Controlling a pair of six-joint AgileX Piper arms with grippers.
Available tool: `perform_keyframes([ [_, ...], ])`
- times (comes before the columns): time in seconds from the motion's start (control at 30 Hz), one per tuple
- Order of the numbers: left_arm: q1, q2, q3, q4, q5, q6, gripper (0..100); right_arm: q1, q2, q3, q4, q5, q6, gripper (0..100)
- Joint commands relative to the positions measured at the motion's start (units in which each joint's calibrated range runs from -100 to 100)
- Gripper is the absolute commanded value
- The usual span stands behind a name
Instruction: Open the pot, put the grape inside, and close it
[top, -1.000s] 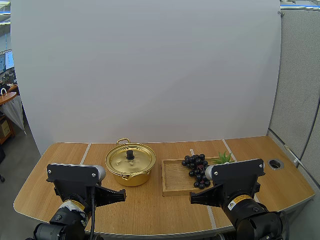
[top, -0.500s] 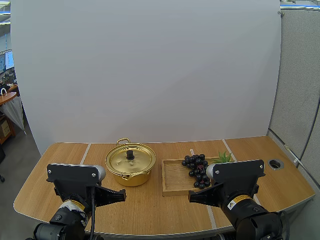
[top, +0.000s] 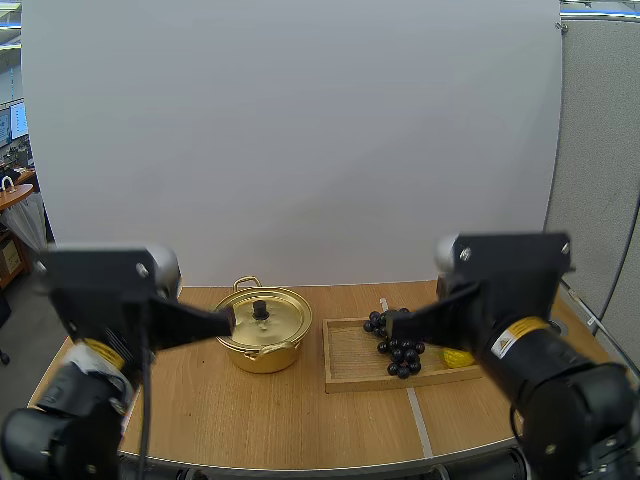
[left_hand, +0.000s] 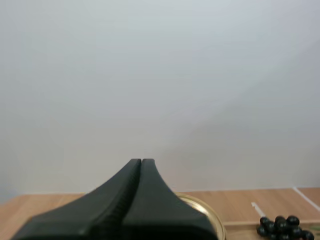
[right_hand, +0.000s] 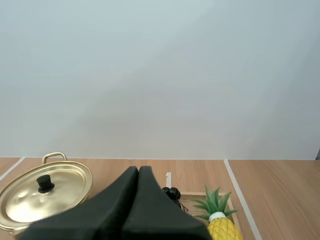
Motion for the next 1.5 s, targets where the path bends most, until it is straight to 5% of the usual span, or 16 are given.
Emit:
perform_keyframes([
  [0.0,0.05,0.0,-6.1,0.1,6.8,-0.6,0,-0.2,-0.1,-4.0,-0.2,4.1,-0.2,0],
  [0.2,0.05,0.0,-17.2,-0.3,26.5,-0.6,0,-0.2,-0.1,-9.3,-0.2,15.7,-0.2,0],
  [0.43,0.05,3.4,-22.4,-0.3,33.8,-0.6,0,-0.2,4.3,-14.7,-0.2,25.4,-0.1,0],
  [1.17,0.05,46.2,-23.1,-9.5,26.5,10.4,0,-0.2,46.0,-28.8,3.6,30.1,0.1,0],
  [1.3,0.05,50.2,-23.1,-9.5,25.3,10.6,12,-0.2,50.4,-28.8,3.5,32.5,-0.1,0],
  [1.47,0.05,53.1,-23.1,-9.5,23.5,11.8,45,-0.2,52.9,-28.8,2.0,32.9,-0.2,0],
])
